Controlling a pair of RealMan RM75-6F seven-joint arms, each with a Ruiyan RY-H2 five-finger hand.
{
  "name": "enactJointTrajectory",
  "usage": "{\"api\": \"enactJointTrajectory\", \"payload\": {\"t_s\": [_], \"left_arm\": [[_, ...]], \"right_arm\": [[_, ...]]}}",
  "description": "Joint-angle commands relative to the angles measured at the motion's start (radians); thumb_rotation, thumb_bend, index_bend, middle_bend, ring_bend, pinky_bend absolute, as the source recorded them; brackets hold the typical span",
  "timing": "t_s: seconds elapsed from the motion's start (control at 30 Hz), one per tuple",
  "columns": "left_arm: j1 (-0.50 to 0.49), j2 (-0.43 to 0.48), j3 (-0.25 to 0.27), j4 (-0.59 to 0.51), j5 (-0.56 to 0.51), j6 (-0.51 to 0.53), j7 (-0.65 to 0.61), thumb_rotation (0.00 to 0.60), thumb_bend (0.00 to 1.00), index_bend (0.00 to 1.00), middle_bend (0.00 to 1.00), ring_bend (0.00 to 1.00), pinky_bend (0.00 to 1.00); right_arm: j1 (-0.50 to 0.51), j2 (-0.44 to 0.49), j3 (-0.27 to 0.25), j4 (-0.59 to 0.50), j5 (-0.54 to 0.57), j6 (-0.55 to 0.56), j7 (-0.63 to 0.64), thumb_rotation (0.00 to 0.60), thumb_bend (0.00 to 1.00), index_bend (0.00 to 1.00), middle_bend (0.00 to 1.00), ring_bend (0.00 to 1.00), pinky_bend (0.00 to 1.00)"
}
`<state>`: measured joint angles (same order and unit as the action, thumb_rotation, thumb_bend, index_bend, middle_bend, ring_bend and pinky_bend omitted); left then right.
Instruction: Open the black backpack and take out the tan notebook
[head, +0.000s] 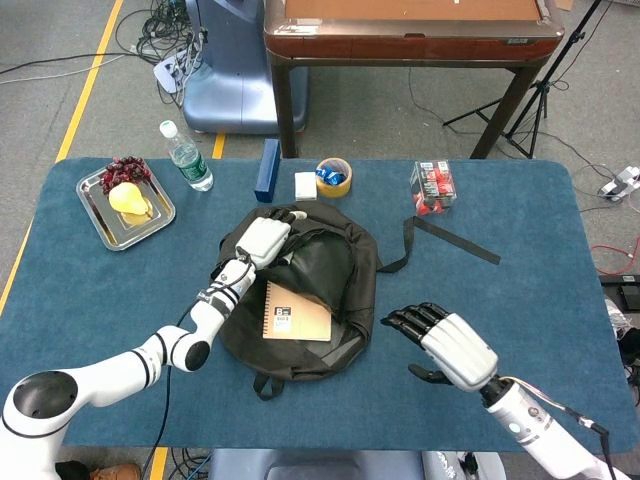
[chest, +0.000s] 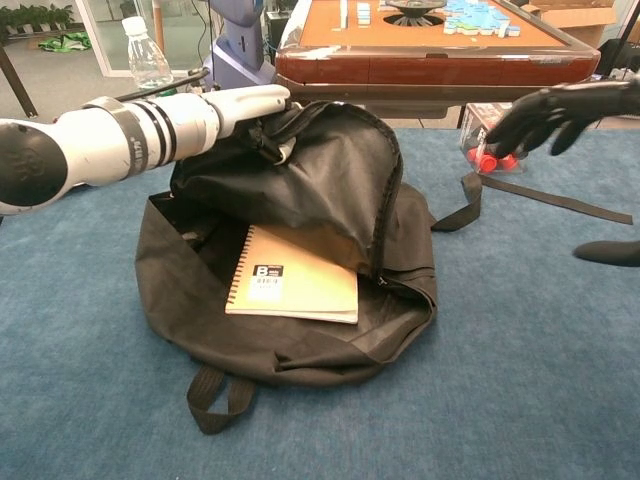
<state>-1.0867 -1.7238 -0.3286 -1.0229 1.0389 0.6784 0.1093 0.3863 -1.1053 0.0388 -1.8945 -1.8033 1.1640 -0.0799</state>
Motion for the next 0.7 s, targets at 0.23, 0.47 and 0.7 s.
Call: {"api": "enactJointTrajectory", "payload": {"t_s": [0.23, 0.47, 0.7], "left_arm": [[0.008, 0.018, 0.022, -0.003, 0.011, 0.003, 0.006, 0.6, 0.68, 0.61, 0.15, 0.1, 0.06], [0.009, 0.024, 0.027, -0.002, 0.002, 0.004, 0.013, 0.6, 0.68, 0.6, 0.15, 0.1, 0.06], [0.015, 0.035, 0.029, -0.017, -0.007, 0.015, 0.021, 0.6, 0.68, 0.6, 0.15, 0.1, 0.06]], "right_arm": [[0.067, -0.055, 0.025, -0.023, 0.065, -0.094, -0.061, 0.6, 0.21, 0.2, 0.26, 0.21, 0.28], [0.147, -0.122, 0.059, -0.018, 0.174, -0.211, -0.124, 0.6, 0.21, 0.22, 0.26, 0.21, 0.28], [0.229, -0.229, 0.094, 0.054, 0.28, -0.299, -0.2, 0.6, 0.21, 0.22, 0.26, 0.21, 0.28]]}}
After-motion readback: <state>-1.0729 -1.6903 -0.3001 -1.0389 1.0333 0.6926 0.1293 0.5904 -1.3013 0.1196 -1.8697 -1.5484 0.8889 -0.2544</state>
